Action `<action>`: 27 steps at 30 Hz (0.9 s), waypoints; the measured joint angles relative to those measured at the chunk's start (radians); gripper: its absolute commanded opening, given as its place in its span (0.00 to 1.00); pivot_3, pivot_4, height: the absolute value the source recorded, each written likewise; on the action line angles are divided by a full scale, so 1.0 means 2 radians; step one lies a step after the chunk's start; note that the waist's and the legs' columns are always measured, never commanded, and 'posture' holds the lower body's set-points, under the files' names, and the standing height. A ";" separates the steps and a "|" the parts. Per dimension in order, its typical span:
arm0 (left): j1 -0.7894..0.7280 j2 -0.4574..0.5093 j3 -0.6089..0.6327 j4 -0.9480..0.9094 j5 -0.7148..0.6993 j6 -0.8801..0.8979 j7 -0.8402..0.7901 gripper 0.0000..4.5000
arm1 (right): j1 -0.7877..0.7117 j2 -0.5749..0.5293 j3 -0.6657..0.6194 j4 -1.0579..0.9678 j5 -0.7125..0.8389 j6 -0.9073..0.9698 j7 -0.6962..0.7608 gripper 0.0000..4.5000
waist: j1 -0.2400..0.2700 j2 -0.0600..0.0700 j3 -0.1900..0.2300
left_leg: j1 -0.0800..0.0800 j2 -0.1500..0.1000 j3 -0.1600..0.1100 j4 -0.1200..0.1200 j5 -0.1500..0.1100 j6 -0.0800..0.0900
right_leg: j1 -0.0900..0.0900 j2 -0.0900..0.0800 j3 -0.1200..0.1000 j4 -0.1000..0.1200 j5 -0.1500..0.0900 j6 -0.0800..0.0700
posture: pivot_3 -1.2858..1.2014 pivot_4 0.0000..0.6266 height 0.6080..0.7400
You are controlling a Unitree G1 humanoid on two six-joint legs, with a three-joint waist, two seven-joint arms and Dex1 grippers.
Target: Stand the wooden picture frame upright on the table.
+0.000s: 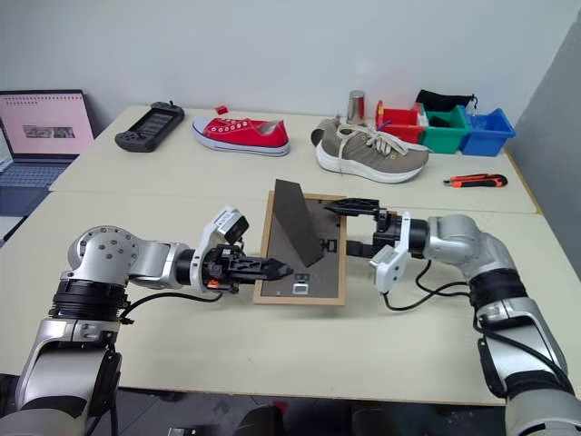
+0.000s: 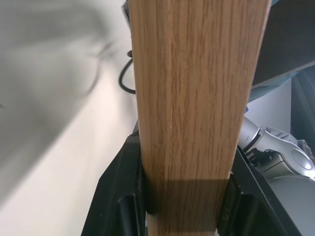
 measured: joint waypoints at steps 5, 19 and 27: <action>0.005 0.005 0.000 0.000 -0.046 0.000 0.040 0.29 | -0.016 0.000 0.017 0.022 -0.072 -0.014 -0.076 1.00 | 0.000 0.000 0.000 | 0.000 0.000 0.000 0.000 0.000 0.000 | 0.000 0.000 0.000 0.000 0.000 0.000 | 0.52 0.24 1.00; 0.021 0.007 0.000 0.005 -0.134 0.000 0.110 0.29 | -0.037 -0.008 0.055 0.014 -0.177 -0.012 -0.243 0.35 | 0.000 0.000 0.000 | 0.001 0.000 0.000 0.000 0.000 0.000 | 0.000 0.000 0.000 0.001 0.000 0.000 | 0.52 0.24 1.00; 0.037 -0.008 0.015 -0.015 -0.138 -0.005 0.128 0.47 | -0.041 -0.025 0.074 0.001 -0.197 -0.010 -0.279 0.33 | -0.001 0.000 0.000 | 0.001 -0.001 0.000 0.000 0.000 0.000 | 0.000 0.000 0.000 0.001 0.000 0.000 | 0.52 0.24 1.00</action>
